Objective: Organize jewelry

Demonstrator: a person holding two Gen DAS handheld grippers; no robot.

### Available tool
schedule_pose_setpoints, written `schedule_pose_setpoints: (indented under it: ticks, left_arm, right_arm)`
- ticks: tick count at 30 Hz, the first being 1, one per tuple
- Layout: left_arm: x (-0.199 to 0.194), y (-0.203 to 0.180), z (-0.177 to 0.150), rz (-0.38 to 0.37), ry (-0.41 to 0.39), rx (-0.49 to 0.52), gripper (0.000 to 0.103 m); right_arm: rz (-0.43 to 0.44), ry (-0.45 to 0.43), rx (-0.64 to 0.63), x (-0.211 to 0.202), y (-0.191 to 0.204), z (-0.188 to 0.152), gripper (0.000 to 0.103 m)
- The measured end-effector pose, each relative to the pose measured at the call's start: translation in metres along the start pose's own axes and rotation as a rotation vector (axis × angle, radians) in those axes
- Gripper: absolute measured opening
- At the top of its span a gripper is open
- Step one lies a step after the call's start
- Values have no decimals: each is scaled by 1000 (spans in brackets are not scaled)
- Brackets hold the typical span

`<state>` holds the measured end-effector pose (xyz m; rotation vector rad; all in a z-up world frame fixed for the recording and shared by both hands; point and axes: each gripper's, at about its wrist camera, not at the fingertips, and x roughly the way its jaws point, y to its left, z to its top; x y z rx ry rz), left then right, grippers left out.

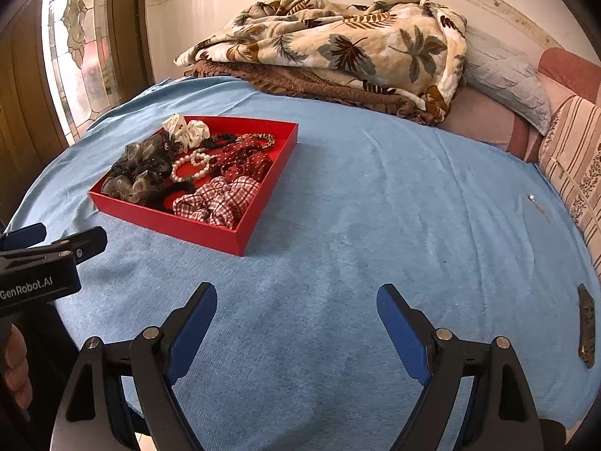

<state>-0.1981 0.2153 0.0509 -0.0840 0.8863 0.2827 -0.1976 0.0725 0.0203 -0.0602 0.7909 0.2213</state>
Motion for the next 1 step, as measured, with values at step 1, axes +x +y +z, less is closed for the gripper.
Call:
schedule_pose_setpoints:
  ticks: [1]
  left_arm:
    - [-1, -2, 0, 4, 0, 8, 103]
  right_arm:
    - [4, -2, 1, 0, -1, -1, 90]
